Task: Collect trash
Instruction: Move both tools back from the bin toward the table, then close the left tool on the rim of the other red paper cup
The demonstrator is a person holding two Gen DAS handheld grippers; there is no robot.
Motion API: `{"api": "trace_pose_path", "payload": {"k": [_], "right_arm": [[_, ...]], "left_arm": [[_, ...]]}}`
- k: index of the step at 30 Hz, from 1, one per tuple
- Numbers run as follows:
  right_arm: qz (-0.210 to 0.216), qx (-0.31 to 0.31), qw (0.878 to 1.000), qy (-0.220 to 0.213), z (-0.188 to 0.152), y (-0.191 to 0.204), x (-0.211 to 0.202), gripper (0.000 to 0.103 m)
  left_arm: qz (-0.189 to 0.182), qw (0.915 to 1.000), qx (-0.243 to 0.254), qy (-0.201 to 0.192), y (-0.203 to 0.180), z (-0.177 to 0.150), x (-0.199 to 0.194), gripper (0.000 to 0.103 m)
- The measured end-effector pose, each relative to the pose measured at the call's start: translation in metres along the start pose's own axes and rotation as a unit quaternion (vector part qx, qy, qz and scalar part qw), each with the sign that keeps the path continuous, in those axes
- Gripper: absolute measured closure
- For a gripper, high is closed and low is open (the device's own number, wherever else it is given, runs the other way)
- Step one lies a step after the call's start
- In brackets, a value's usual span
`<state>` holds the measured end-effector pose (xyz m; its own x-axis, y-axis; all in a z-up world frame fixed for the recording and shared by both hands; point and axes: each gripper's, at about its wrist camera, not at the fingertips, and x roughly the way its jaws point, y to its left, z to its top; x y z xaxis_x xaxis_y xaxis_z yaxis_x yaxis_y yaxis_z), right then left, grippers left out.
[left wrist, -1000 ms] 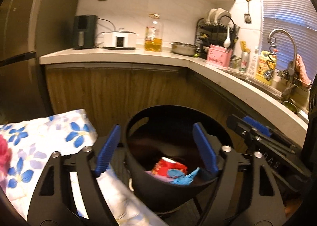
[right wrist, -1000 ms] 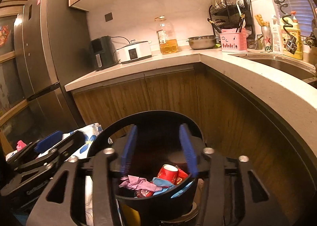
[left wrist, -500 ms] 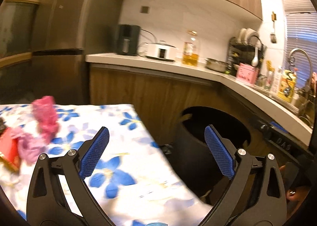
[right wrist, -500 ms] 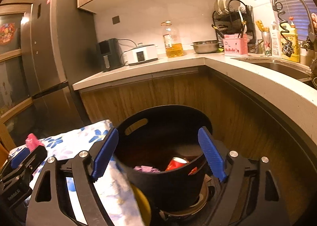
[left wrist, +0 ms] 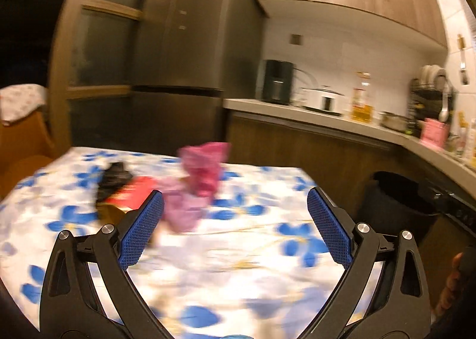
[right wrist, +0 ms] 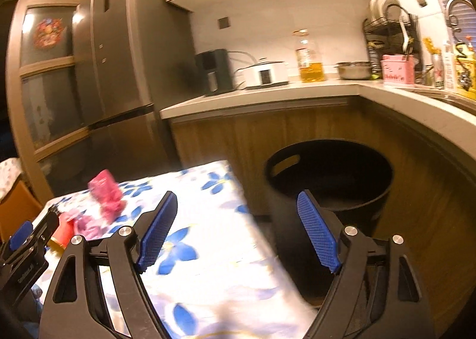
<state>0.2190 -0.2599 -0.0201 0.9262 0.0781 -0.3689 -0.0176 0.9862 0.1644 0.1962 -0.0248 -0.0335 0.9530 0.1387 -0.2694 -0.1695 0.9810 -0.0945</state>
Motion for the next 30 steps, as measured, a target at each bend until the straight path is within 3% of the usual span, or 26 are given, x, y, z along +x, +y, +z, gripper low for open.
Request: {"api": "trace_pose_path", "payload": {"k": [6, 12, 17, 21, 24, 26, 30], "right_arm": [[0.038, -0.013, 0.999, 0.015, -0.012, 0.040, 0.005, 0.022], [0.068, -0.035, 0.997, 0.022, -0.019, 0.078, 0.011, 0.022], [0.081, -0.045, 0.995, 0.029, -0.024, 0.097, 0.018, 0.022], [0.085, -0.050, 0.995, 0.035, -0.027, 0.106, 0.025, 0.022], [0.087, -0.054, 0.994, 0.039, -0.029, 0.112, 0.029, 0.022], [0.088, -0.057, 0.994, 0.041, -0.032, 0.115, 0.031, 0.022], [0.095, -0.065, 0.992, 0.050, -0.036, 0.124, 0.039, 0.022]], "left_arm": [[0.052, 0.9978, -0.036, 0.021, 0.054, -0.004, 0.011, 0.008], [0.053, 0.9958, -0.060, 0.046, 0.079, -0.008, 0.026, 0.023], [0.031, 0.9939, -0.078, 0.071, 0.084, -0.012, 0.042, 0.045], [0.019, 0.9926, -0.083, 0.086, 0.085, -0.015, 0.054, 0.057], [0.013, 0.9910, -0.089, 0.099, 0.086, -0.015, 0.063, 0.072], [0.004, 0.9887, -0.096, 0.114, 0.089, -0.017, 0.071, 0.089], [-0.010, 0.9848, -0.111, 0.133, 0.094, -0.022, 0.079, 0.095]]}}
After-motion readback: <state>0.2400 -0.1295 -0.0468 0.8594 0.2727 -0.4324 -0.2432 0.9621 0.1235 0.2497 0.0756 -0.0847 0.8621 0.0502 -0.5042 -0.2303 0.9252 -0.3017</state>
